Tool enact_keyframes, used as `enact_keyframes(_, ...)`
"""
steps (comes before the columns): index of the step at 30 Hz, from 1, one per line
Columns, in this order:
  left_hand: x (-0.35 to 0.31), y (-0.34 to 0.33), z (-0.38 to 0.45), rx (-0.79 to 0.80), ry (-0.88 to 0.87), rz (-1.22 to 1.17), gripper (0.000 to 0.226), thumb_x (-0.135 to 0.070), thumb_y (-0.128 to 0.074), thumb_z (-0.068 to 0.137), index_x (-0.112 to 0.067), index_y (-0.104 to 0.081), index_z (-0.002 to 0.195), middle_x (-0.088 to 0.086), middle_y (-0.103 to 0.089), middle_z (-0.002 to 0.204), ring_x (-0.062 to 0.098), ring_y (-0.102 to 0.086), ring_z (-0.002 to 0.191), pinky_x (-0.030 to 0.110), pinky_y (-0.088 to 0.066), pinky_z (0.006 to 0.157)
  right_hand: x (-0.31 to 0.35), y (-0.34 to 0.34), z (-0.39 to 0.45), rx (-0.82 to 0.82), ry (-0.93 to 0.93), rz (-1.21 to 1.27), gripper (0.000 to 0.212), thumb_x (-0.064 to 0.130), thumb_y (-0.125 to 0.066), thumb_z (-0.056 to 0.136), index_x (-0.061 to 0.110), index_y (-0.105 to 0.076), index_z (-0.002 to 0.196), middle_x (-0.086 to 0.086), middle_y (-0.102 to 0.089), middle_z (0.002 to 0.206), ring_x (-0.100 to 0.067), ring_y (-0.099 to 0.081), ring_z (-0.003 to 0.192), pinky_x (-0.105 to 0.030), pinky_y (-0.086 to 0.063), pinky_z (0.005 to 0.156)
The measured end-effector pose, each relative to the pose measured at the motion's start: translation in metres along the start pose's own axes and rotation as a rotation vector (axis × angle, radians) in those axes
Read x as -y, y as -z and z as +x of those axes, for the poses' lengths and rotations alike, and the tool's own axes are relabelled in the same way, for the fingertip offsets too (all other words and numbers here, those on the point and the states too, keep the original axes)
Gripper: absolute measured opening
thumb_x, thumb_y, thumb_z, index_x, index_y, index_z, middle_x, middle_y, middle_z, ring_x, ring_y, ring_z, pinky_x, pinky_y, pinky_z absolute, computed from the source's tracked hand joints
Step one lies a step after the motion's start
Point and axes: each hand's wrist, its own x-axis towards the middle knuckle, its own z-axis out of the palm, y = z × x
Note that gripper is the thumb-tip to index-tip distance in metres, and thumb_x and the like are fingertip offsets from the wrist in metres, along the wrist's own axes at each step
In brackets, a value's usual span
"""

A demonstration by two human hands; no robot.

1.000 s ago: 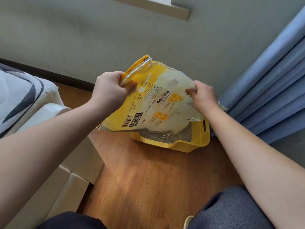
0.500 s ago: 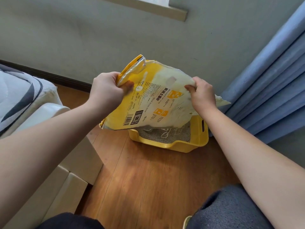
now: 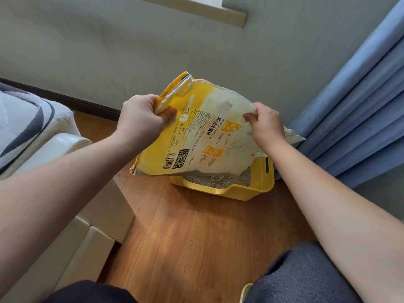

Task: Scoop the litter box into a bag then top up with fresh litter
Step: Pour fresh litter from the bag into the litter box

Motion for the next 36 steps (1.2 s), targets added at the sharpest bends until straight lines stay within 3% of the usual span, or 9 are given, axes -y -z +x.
enact_keyframes(7, -0.001, 0.003, -0.002, -0.001, 0.002, -0.01, 0.015, -0.036, -0.066, 0.091, -0.022, -0.067, 0.097, -0.004, -0.071, 0.089, 0.012, -0.07, 0.079, 0.039, -0.061, 0.071, 0.006, -0.004, 0.001, -0.048, -0.001, 0.018, 0.018, 0.031, -0.053, 0.095, 0.014, -0.058, 0.089, 0.0, -0.058, 0.084, -0.028, -0.056, 0.084, -0.041, -0.046, 0.074)
enact_keyframes(13, -0.003, 0.003, -0.009, 0.002, -0.01, 0.025, 0.018, -0.036, -0.064, 0.093, -0.021, -0.067, 0.101, -0.002, -0.072, 0.092, 0.014, -0.07, 0.082, 0.04, -0.061, 0.072, 0.011, -0.012, 0.002, -0.071, -0.023, 0.093, 0.014, 0.03, -0.054, 0.094, 0.02, -0.055, 0.084, 0.004, -0.055, 0.081, -0.025, -0.054, 0.081, -0.035, -0.042, 0.07)
enact_keyframes(17, -0.003, 0.009, -0.017, -0.062, -0.042, 0.087, 0.022, -0.038, -0.064, 0.093, -0.017, -0.07, 0.098, 0.002, -0.072, 0.089, 0.019, -0.069, 0.08, 0.046, -0.06, 0.073, 0.018, -0.016, 0.004, -0.078, -0.003, 0.124, 0.015, 0.029, -0.054, 0.095, 0.017, -0.058, 0.087, 0.002, -0.057, 0.082, -0.022, -0.053, 0.078, -0.03, -0.036, 0.065)
enact_keyframes(23, -0.008, 0.02, -0.021, -0.121, -0.085, 0.101, 0.03, -0.039, -0.064, 0.093, -0.01, -0.07, 0.097, 0.006, -0.072, 0.088, 0.021, -0.07, 0.079, 0.048, -0.059, 0.072, 0.032, -0.021, 0.005, -0.09, 0.017, 0.173, 0.016, 0.029, -0.054, 0.094, 0.016, -0.059, 0.087, 0.002, -0.058, 0.081, -0.021, -0.053, 0.077, -0.033, -0.041, 0.066)
enact_keyframes(36, -0.002, 0.026, -0.018, -0.225, -0.174, 0.114, 0.024, -0.03, -0.061, 0.091, -0.006, -0.064, 0.09, 0.01, -0.068, 0.083, 0.025, -0.066, 0.076, 0.05, -0.057, 0.066, 0.056, -0.03, 0.015, -0.137, 0.063, 0.248, 0.024, 0.035, -0.053, 0.095, 0.014, -0.065, 0.097, 0.004, -0.06, 0.084, -0.015, -0.052, 0.078, -0.027, -0.035, 0.063)
